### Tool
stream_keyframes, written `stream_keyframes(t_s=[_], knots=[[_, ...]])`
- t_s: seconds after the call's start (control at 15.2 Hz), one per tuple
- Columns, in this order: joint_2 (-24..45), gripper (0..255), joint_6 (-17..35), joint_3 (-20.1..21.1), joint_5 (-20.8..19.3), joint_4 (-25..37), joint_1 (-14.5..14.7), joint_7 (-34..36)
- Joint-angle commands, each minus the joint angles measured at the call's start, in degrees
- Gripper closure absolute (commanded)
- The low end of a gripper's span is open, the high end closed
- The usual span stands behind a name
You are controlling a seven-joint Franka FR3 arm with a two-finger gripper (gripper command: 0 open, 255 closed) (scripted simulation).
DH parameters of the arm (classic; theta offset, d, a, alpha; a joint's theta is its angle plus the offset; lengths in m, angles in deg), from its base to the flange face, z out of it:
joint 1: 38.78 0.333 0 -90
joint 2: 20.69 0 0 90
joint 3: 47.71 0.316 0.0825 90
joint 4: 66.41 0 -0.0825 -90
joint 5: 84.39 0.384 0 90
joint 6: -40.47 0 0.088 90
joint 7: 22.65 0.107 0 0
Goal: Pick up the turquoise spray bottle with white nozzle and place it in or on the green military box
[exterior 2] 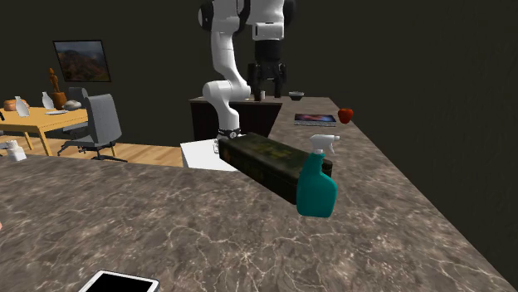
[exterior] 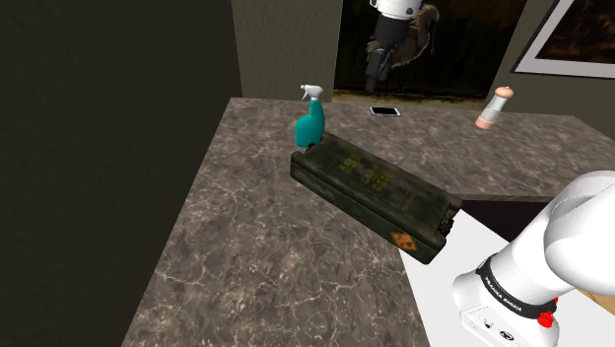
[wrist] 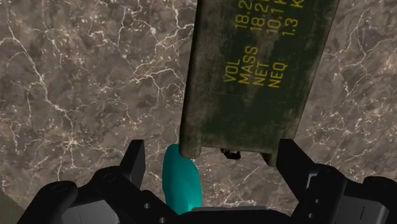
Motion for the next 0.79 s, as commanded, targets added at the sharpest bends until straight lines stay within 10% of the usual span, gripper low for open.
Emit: stream_keyframes(t_s=[0.0, 0.73], knots=[[4.70, 0, 0.80, -0.39, 0.53, 3.65, 0.42, -3.81], [31.20, 0, -2.68, 1.38, 3.27, 32.42, 0.53, -20.82]])
